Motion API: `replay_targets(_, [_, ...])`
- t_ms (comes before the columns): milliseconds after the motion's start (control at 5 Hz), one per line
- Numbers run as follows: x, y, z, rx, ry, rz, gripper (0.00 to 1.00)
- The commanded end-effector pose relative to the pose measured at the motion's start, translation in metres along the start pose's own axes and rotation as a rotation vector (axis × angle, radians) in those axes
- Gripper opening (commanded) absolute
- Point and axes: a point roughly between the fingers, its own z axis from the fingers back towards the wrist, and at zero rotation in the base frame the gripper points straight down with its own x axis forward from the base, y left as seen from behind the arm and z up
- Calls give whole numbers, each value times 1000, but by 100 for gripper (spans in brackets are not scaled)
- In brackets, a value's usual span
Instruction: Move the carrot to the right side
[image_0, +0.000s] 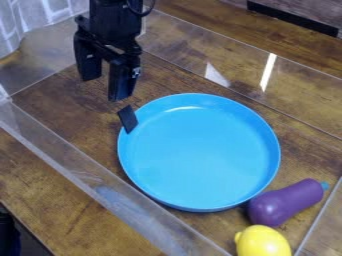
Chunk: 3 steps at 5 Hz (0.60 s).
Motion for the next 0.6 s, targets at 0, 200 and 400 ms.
replay_targets(0, [7, 11, 2, 12, -40, 7, 100])
replay_targets(200, [15, 14, -5, 14, -54, -1, 100])
replay_targets(400, [22, 17, -12, 16, -63, -10, 100])
